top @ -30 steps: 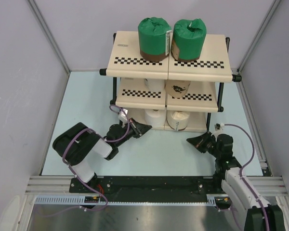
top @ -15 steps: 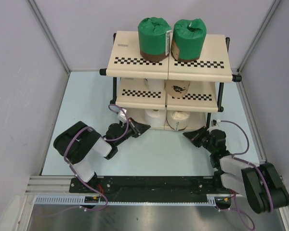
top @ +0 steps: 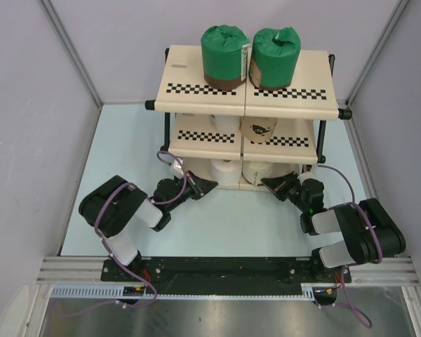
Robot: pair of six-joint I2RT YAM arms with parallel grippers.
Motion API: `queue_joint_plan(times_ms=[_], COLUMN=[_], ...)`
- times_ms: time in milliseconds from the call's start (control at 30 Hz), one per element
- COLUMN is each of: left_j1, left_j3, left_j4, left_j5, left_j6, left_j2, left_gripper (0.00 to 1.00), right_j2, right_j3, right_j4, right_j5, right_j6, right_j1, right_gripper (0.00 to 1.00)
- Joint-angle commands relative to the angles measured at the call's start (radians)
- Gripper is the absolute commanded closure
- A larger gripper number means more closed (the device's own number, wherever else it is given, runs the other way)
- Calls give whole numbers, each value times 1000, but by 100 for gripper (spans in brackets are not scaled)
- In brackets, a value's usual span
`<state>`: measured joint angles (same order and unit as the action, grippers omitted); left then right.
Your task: Place and organize the paper towels onto the shelf
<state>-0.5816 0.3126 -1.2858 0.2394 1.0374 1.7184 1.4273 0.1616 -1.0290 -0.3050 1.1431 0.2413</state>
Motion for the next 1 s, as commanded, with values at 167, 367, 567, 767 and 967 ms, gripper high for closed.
queue_joint_plan(times_ms=[167,367,567,767,967], left_j1=[11,14,20,26,38], left_j3=[123,174,206,235,244], left_j4=[-145,-106,-76,-58,-52], left_j5=[18,23,26,20,2], left_j6=[-25,-39,-51,-54,-51], left_j2=[81,101,106,115,113], left_gripper=[100,100,99,100,100], right_j2=[64,88,130,173,205], right_j3=[81,93,116,141,159], right_j4=[-114,-115,-144,-169,-174], right_j5=[-13,-17,-25,-34,-48], right_j6=[4,-2,9,17,14], right_j1=[12,13,10,10,13], right_gripper=[100,100,100,100,100])
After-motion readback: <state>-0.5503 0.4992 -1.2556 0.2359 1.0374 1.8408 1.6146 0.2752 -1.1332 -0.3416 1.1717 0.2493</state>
